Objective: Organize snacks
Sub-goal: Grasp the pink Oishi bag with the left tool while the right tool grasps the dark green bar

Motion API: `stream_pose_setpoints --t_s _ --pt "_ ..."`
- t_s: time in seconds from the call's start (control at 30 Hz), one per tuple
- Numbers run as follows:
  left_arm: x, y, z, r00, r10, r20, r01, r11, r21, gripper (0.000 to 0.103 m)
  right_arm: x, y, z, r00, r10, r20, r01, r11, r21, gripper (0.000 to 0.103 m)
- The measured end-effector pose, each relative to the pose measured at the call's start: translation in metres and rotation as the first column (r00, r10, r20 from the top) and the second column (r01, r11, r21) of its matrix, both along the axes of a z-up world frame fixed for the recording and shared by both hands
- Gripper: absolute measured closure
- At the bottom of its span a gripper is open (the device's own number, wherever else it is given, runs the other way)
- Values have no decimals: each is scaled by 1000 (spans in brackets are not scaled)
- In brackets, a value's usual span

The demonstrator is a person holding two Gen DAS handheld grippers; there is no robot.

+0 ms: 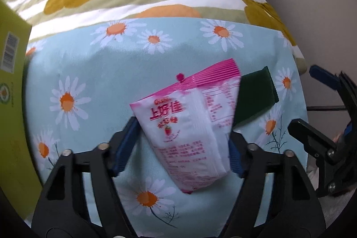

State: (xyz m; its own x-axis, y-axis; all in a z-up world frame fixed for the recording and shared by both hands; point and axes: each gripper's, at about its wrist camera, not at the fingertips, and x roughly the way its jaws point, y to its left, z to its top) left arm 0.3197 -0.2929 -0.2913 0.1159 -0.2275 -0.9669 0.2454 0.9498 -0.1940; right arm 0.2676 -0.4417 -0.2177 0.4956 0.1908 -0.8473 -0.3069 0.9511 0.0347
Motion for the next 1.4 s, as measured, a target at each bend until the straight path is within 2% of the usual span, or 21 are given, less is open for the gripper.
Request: stream_pose_setpoints --t_s 0.13,0.23,0.37,0.53,0.7,0.83,0.9,0.97,1.03,1.1,1.17,1.2,1.23,1.3,1.4 --pt "-1 0 2 999 -39 11 39 999 8 45 7 3 -6 1000 14 -16 -14 1000 3 0" --pt "-1 11 3 1000 -28 14 28 1000 8 45 14 3 -14 999 6 -42 -5 999 34 0" --pt "-2 32 6 1000 8 20 -8 1000 19 45 25 0 -27 996 -30 -82 40 992 121 0" --pt "-3 51 11 999 10 44 -12 998 55 46 29 1 -34 992 -66 -103 85 976 201 1" --pt "-5 62 16 999 5 50 -7 999 46 46 19 12 -41 987 -60 -151 93 970 224 3" --pt "-7 68 19 998 -8 55 6 999 46 46 5 22 -40 978 -5 -209 70 950 305 3" --pt "-8 71 20 998 -11 58 8 999 49 46 -1 24 -34 981 -6 -194 67 949 307 3" --pt "-9 74 22 998 -13 61 10 999 51 46 -2 24 -27 987 -21 -161 63 963 263 3" --pt "-10 75 23 998 -14 63 11 999 51 46 4 30 -23 992 -4 -123 23 988 151 3" --pt "-10 76 25 998 -19 67 16 998 53 46 12 39 -22 995 55 -86 -50 997 54 3" --pt "-11 76 27 997 -24 71 20 998 54 46 18 48 -24 989 135 -60 -136 991 -11 16" --pt "-12 76 27 997 -25 72 21 998 54 46 21 50 -27 985 159 -62 -162 986 -34 27" --pt "-12 77 27 997 -27 74 23 998 53 46 25 53 -32 980 186 -72 -191 979 -68 30" --pt "-13 77 28 997 -28 75 24 998 52 46 29 57 -40 972 221 -86 -230 965 -125 31" --pt "-13 77 28 997 -28 75 24 998 51 46 28 62 -44 958 274 -83 -282 952 -122 31"
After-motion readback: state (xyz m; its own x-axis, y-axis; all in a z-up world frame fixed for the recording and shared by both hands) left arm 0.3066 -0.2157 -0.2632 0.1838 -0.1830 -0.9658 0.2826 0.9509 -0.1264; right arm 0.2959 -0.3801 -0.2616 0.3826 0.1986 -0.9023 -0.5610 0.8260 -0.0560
